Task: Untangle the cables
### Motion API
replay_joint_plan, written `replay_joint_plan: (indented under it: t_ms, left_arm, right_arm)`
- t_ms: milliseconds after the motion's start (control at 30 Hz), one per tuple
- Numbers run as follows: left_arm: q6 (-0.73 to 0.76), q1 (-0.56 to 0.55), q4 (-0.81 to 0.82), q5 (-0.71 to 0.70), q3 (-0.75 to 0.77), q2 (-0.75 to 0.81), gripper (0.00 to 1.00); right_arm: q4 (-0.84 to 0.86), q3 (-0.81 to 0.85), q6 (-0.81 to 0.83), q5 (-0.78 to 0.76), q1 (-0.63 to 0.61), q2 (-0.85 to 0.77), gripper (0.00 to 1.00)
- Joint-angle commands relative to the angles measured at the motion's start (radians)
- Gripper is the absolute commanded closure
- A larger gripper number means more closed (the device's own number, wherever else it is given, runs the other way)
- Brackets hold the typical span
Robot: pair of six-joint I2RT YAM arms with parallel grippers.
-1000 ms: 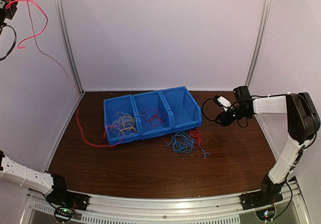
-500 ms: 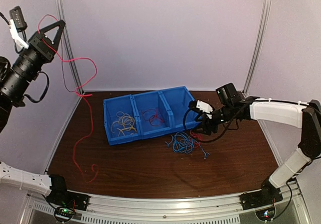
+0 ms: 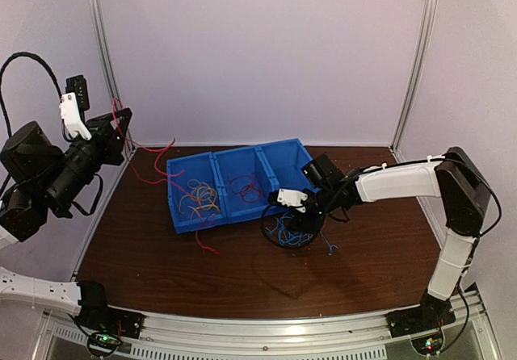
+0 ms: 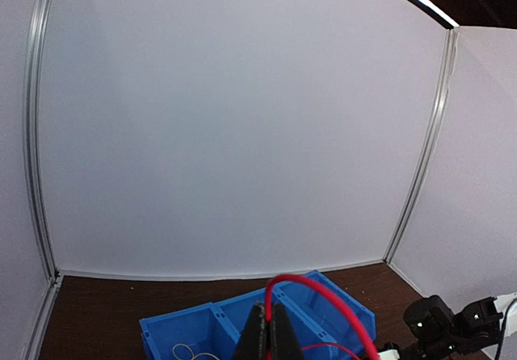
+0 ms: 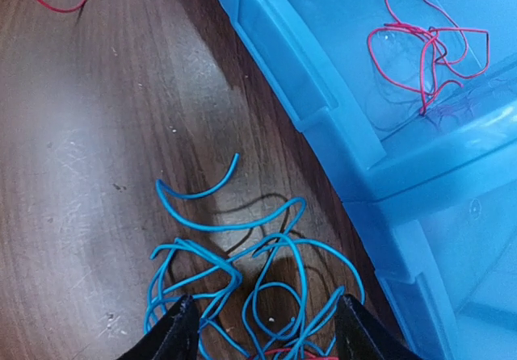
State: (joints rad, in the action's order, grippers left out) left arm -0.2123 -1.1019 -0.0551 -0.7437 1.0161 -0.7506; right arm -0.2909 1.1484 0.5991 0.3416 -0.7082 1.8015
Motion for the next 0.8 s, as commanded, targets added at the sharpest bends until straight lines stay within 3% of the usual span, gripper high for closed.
replay_joint_plan:
  t_ms: [0,267,433,567,633,767]
  left_arm:
    - [-0.056,-0.005,-0.004,-0.047,-0.042,0.044,1.0]
    - [-0.035,-0.005,0.003,-0.074,-0.065,0.053,1.0]
    - [-0.014,-0.005,0.02,0.012,-0.044,-0.003,1.0]
    - [0.007,-0.006,0.014,0.121,0.013,-0.086,1.0]
    - [0.026,-0.006,0.012,0.173,0.048,-0.134,1.0]
    - [0.064,-0.004,-0.005,0.246,0.155,-0.235,1.0]
  right_arm:
    - [0.029,0.035,-0.003,-0.141,-0.014,0.054,0.44]
    - [-0.001,-0.077,0.03,-0.203,0.035,0.008,0.73]
    - [-0.022,-0.136,0.065,-0.21,0.188,-0.049,0.79]
    - [-0.046,-0.142,0.084,-0.207,0.32,-0.102,0.8]
    - [-0.07,-0.136,0.089,-0.183,0.339,-0.14,0.75]
    - [-0.265,-0.091,0.133,0.096,0.333,-0.243,0.58]
